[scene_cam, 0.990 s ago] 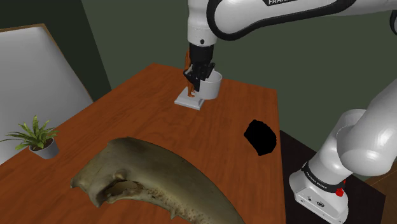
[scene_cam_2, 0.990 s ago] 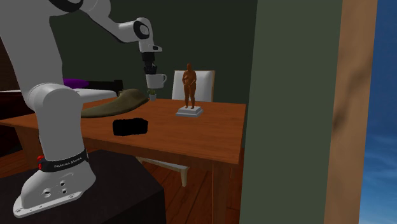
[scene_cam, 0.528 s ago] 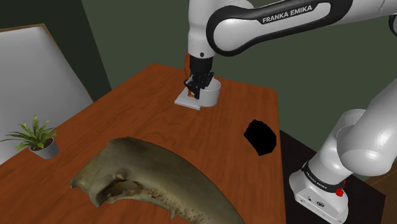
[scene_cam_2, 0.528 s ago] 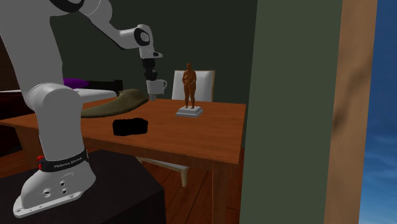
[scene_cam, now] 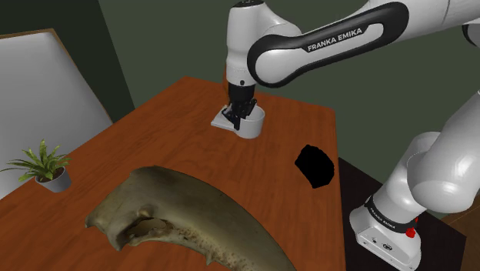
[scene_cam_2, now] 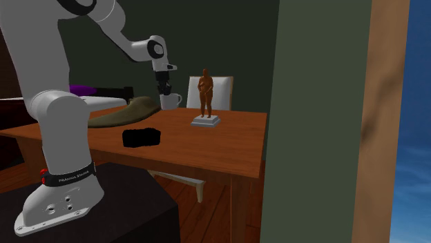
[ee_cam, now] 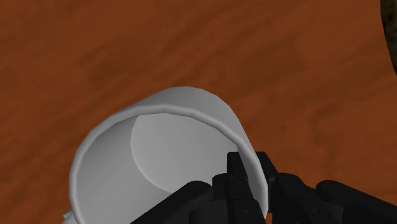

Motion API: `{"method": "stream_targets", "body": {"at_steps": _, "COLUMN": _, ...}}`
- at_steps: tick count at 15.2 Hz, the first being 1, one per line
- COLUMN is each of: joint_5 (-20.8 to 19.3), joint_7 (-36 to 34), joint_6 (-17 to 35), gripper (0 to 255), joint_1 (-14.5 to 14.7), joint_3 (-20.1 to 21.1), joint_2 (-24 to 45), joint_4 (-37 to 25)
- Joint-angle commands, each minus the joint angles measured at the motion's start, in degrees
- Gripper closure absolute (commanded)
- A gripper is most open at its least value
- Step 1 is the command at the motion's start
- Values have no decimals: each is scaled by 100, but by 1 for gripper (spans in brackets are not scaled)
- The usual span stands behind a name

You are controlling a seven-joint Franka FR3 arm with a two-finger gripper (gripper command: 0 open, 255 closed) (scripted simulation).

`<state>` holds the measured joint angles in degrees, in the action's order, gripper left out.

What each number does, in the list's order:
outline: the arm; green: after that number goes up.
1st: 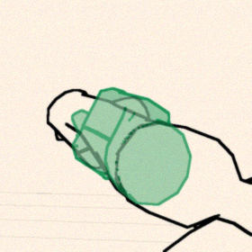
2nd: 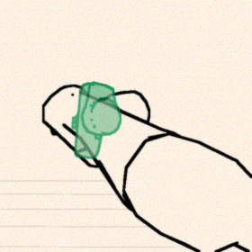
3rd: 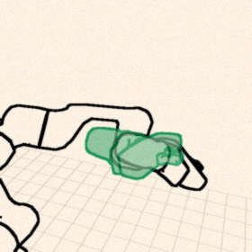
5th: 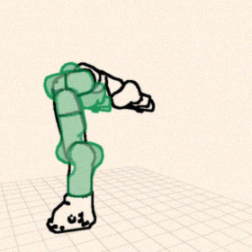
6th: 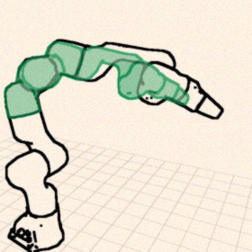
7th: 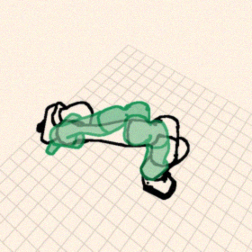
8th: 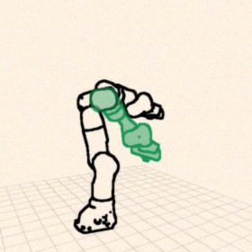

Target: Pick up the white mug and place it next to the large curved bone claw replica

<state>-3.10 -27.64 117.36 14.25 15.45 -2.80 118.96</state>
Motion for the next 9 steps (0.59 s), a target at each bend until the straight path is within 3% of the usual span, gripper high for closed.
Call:
{"method": "stream_targets", "body": {"at_steps": 1, "joint_5": -18, "joint_7": -25, "joint_6": 160, "gripper": 255, "joint_1": 3, "joint_3": 5, "joint_2": 42, "joint_4": 117}}
{"method": "stream_targets", "body": {"at_steps": 9, "joint_5": -121, "joint_7": -124, "joint_6": 757, "gripper": 255, "joint_1": 6, "joint_3": 14, "joint_2": 290, "joint_4": 479}}
